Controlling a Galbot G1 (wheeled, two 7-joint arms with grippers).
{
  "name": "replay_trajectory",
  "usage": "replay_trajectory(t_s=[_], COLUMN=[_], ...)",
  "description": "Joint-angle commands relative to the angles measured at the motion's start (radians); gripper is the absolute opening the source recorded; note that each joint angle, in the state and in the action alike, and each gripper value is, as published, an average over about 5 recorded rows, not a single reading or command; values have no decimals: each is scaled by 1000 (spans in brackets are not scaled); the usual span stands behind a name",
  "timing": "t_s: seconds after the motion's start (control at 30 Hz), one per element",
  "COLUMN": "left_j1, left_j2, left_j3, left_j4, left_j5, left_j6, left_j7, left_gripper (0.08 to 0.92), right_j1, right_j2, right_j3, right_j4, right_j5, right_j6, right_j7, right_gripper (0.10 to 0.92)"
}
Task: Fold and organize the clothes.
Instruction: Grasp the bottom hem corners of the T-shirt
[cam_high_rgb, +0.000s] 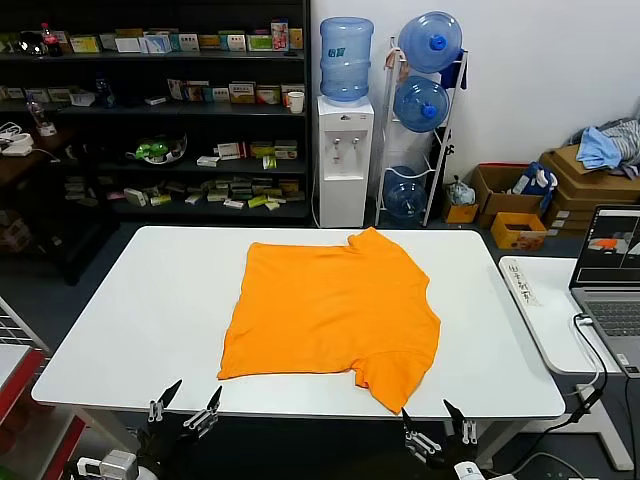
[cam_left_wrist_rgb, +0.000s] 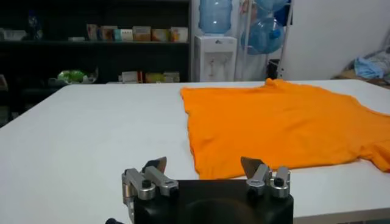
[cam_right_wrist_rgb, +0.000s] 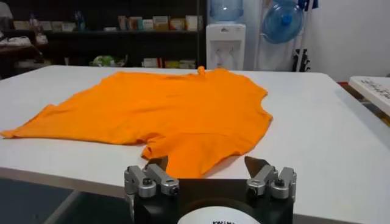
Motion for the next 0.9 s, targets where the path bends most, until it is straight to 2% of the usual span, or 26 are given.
replay_trajectory(t_s=[0.03, 0.3, 0.5, 0.7, 0.9], left_j1=[-2, -32, -115, -217, -259], left_j2=[4, 12, 38, 48, 42], left_j3=[0, 3, 13, 34, 53], left_j4=[6, 30, 67, 137, 165], left_j5=[-1, -25, -168, -220, -236], left_j6=[-1, 16, 138, 183, 200], left_j7=[0, -1, -5, 6, 16], left_gripper=[823, 823, 823, 823, 823], right_j1=[1, 31, 118, 203, 260], right_j2=[2, 5, 11, 29, 45], right_j3=[1, 8, 7, -33, -75], right_j4=[-3, -20, -44, -78, -108], right_j5=[-3, 87, 185, 167, 142], right_j6=[23, -1, -81, -143, -188], right_j7=[2, 36, 110, 148, 162], right_gripper=[823, 823, 823, 823, 823])
